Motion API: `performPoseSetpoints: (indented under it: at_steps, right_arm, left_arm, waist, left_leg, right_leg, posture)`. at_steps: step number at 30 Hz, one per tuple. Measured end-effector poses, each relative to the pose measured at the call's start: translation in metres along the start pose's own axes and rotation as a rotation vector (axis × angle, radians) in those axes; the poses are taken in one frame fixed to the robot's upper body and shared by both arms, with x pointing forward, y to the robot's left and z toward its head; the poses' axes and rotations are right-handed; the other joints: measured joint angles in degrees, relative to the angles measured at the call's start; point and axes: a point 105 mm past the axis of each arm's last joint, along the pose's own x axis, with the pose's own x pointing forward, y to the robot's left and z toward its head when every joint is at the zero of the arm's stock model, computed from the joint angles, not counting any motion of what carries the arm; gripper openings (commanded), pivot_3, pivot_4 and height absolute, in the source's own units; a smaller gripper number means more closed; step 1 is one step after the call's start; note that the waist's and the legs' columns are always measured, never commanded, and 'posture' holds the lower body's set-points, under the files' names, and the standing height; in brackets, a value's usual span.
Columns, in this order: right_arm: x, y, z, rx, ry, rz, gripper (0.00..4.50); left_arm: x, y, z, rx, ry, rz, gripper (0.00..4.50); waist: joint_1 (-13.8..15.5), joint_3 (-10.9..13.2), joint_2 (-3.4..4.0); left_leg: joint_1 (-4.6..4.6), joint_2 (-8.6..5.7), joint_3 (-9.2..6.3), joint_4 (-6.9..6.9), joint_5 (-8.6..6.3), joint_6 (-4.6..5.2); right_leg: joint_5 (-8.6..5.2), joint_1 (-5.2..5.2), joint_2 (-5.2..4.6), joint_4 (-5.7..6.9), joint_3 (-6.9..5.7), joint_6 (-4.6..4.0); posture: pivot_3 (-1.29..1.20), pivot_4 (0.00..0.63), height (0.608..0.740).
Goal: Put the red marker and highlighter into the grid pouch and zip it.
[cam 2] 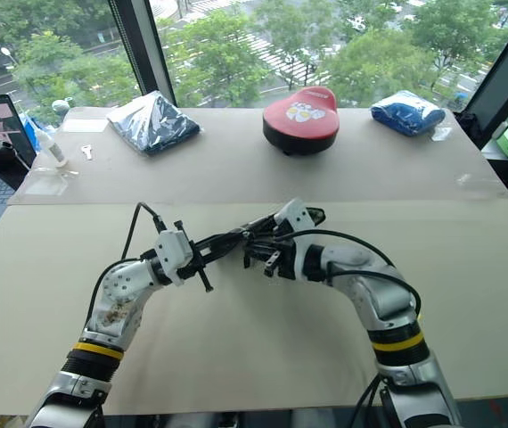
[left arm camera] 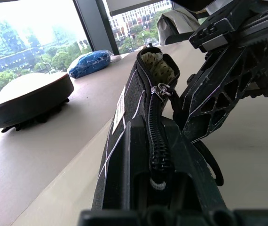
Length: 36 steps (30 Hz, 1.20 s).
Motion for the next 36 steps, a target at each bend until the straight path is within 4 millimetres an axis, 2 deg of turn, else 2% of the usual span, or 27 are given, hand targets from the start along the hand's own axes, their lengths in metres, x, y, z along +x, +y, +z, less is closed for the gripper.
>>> performPoseSetpoints:
  at_steps: [4, 8, 14, 15, 18, 23, 25, 26, 28, 29, 30, 32, 35, 36]
  right_arm:
    - [-0.008, 0.003, 0.008, -0.014, -0.031, 0.018, 0.04]
    - [-0.018, -0.008, 0.002, -0.035, 0.019, -0.039, 0.04]
    - [-0.071, -0.050, -0.014, -0.069, 0.099, -0.261, 0.04]
    - [-0.087, -0.062, -0.015, -0.082, 0.117, -0.323, 0.04]
    - [-0.114, -0.080, -0.010, -0.105, 0.128, -0.422, 0.04]
    - [-0.123, -0.084, -0.006, -0.114, 0.108, -0.433, 0.04]
    - [-0.121, -0.083, -0.006, -0.110, 0.097, -0.424, 0.62]
    - [-0.118, -0.082, -0.006, -0.087, 0.077, -0.418, 0.75]
    - [-0.108, -0.078, -0.011, -0.037, 0.056, -0.394, 1.55]
    - [-0.105, -0.075, -0.012, -0.020, 0.051, -0.374, 1.79]
    - [-0.103, -0.073, -0.012, -0.015, 0.051, -0.363, 2.26]
    - [-0.099, -0.063, -0.008, 0.000, 0.038, -0.304, 2.94]
    - [-0.102, -0.053, -0.011, 0.091, 0.035, -0.241, 2.94]
    - [-0.108, -0.051, -0.012, 0.118, 0.040, -0.229, 2.94]
  left_arm:
    - [0.000, 0.000, 0.000, 0.000, 0.000, 0.003, 0.00]
    - [0.001, 0.000, 0.000, -0.002, -0.003, 0.007, 0.00]
    - [0.000, -0.005, -0.003, -0.014, 0.005, 0.001, 0.00]
    - [0.000, -0.004, -0.003, -0.013, 0.006, 0.001, 0.00]
    - [0.000, -0.004, -0.003, -0.013, 0.007, 0.001, 0.00]
    - [0.001, -0.005, -0.003, -0.015, 0.002, -0.001, 0.00]
    - [0.001, -0.005, -0.002, -0.015, 0.001, -0.001, 0.00]
    - [0.001, -0.004, -0.003, -0.015, 0.001, 0.000, 0.00]
    - [0.002, -0.004, -0.002, -0.015, -0.001, -0.003, 0.00]
    - [0.003, -0.004, -0.002, -0.014, -0.002, -0.007, 0.00]
    - [0.003, -0.004, -0.002, -0.013, -0.003, -0.010, 0.00]
    - [0.004, -0.004, -0.001, -0.011, -0.007, -0.020, 0.00]
    - [0.008, -0.006, -0.001, -0.005, -0.017, -0.048, 0.00]
    - [0.009, -0.008, 0.000, 0.001, -0.025, -0.074, 0.00]
  waist:
    - [0.0, 0.0, 0.00]
    - [0.2, 0.0, 0.00]
    - [0.3, 0.0, 0.00]
    - [0.3, 0.0, -0.01]
    - [0.1, 0.0, 0.00]
    - [0.0, 0.0, -0.01]
    - [0.1, 0.0, -0.01]
    - [0.1, 0.0, -0.02]
    - [0.1, 0.0, -0.02]
    - [0.1, 0.0, -0.02]
    - [0.2, 0.0, -0.02]
    - [0.3, 0.0, -0.02]
    - [0.5, 0.0, -0.02]
    - [0.6, 0.0, -0.02]
  left_leg:
    - [0.02, 0.01, 0.00, 0.00, 0.00, 0.00]
    - [0.01, 0.00, 0.00, 0.00, 0.00, 0.01]
    - [0.01, -0.02, 0.02, 0.02, -0.02, 0.04]
    - [0.02, -0.02, 0.01, 0.02, -0.03, 0.06]
    - [0.05, 0.01, 0.02, 0.02, -0.05, 0.08]
    - [0.07, 0.07, 0.03, 0.02, -0.07, 0.12]
    - [0.08, 0.08, 0.03, 0.02, -0.21, 0.36]
    - [0.09, 0.08, 0.03, 0.03, -0.21, 0.36]
    - [0.08, 0.08, 0.03, 0.04, -0.21, 0.36]
    - [0.08, 0.08, 0.03, 0.04, -0.21, 0.36]
    - [0.07, 0.06, 0.03, 0.04, -0.20, 0.35]
    - [0.07, 0.06, 0.02, 0.04, -0.20, 0.35]
    - [0.05, 0.06, 0.02, 0.08, -0.21, 0.36]
    - [0.03, 0.06, 0.02, 0.12, -0.21, 0.36]
  right_leg:
    - [0.00, 0.01, 0.00, 0.00, 0.00, 0.00]
    - [0.00, 0.03, -0.01, -0.01, 0.00, 0.00]
    - [0.01, 0.07, -0.02, -0.07, 0.02, 0.03]
    - [0.01, 0.09, -0.02, -0.07, 0.01, 0.03]
    - [0.01, 0.09, -0.01, -0.06, 0.02, 0.03]
    - [0.01, 0.09, 0.05, -0.05, 0.05, 0.02]
    - [0.01, 0.13, 0.04, -0.06, 0.05, 0.02]
    - [0.01, 0.14, 0.04, -0.07, 0.05, 0.03]
    - [0.01, 0.13, 0.03, -0.06, 0.06, 0.03]
    - [0.01, 0.13, 0.03, -0.06, 0.06, 0.03]
    - [0.02, 0.13, 0.01, -0.06, 0.06, 0.02]
    - [0.02, 0.14, 0.00, -0.08, 0.05, 0.03]
    - [0.02, 0.15, -0.04, -0.08, 0.03, 0.03]
    - [0.02, 0.15, -0.05, -0.09, 0.03, 0.03]
  posture:
    - [0.00, 0.150, 0.740]
    - [0.00, 0.150, 0.740]
    - [0.00, 0.150, 0.740]
    - [0.00, 0.150, 0.740]
    - [0.00, 0.150, 0.740]
    - [0.00, 0.150, 0.740]
    - [0.00, 0.150, 0.740]
    - [0.00, 0.150, 0.740]
    - [0.00, 0.150, 0.740]
    - [0.00, 0.150, 0.740]
    - [0.00, 0.150, 0.740]
    - [0.00, 0.150, 0.740]
    - [0.00, 0.150, 0.740]
    - [0.00, 0.150, 0.740]
